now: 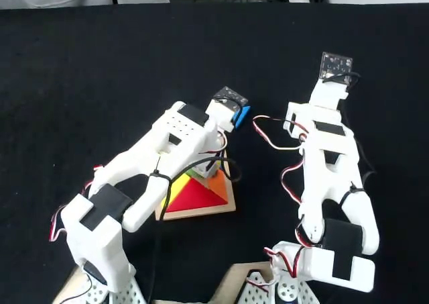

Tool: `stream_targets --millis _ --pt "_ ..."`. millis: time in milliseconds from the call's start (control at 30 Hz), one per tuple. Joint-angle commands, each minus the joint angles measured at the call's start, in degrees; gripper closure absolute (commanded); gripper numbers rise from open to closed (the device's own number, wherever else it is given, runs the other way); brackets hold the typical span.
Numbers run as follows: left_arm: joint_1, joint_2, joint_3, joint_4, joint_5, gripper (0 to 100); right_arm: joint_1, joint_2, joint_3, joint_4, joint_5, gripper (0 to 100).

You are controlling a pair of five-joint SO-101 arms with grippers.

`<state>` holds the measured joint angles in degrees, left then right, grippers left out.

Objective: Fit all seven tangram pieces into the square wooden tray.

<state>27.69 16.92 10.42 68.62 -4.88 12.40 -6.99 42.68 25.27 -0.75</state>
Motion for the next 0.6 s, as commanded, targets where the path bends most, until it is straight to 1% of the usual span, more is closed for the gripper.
stream_targets --millis 0,267,400,567 --pt "-0.66 -0.44 -3.03 0.70 0.09 84 -0.35 -0.04 -3.47 -0.79 -0.09 98.7" --pt "-6.20 -0.44 -3.21 0.53 0.00 84 -0.44 -0.04 -3.47 -0.79 -0.09 98.7" --pt "-6.37 -0.44 -4.70 1.41 -0.09 84 -0.44 -0.04 -3.47 -0.79 -0.09 98.7" --pt "-6.46 -0.44 -10.86 5.63 -0.09 84 -0.44 -0.04 -3.47 -0.79 -0.09 98.7"
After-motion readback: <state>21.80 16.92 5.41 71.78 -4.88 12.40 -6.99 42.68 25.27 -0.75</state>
